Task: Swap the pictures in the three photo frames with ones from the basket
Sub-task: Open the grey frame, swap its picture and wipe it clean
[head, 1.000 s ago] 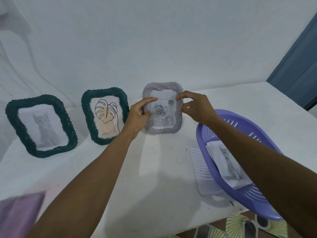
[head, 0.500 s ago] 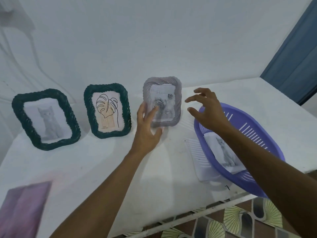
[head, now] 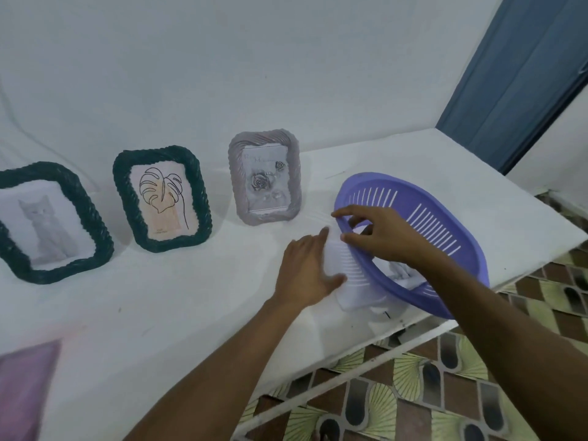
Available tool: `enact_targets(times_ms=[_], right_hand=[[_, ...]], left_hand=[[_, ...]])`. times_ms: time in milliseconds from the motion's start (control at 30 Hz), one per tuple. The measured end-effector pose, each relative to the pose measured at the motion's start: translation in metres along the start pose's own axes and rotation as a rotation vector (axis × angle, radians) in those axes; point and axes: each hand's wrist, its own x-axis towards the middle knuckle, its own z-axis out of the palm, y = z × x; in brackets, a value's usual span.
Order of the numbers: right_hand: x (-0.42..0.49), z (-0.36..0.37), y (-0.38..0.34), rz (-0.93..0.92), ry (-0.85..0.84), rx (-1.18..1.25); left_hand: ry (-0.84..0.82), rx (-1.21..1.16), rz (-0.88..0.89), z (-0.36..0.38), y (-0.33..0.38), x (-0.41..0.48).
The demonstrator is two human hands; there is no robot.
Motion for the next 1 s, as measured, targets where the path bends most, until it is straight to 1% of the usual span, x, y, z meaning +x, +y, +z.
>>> enact_targets(times_ms=[100, 300, 467, 633, 800, 900, 1000], right_hand=[[-0.007, -0.008, 0.010, 0.023, 0.029, -0.005], [-0.015, -0.015, 0.023, 0.043, 0.064, -0.007], [-0.014, -0.013, 0.026, 0.025, 0.066, 0.024], [-0.010, -0.006, 0.017, 0.019, 0.078, 0.036], [-0.004, 0.010, 0.003, 0.012, 0.064, 0.000], [-0.006, 0.015, -0.006, -0.040, 0.194, -0.085], [-0.010, 0.016, -0.021, -0.156, 0.346, 0.007]], left_hand=[[0.013, -0.054, -0.016, 0.008, 0.004, -0.001], [0.028, -0.171, -0.102, 0.007, 0.011, -0.009], [0.147, -0.399, -0.117, 0.002, 0.009, -0.018], [0.275, -0.710, -0.258, -0.019, -0.006, -0.020], [0.312, -0.849, -0.308, -0.051, -0.024, -0.026], [0.346, -0.905, -0.295, -0.074, -0.027, -0.030], [0.369, -0.985, -0.270, -0.095, -0.019, -0.030]])
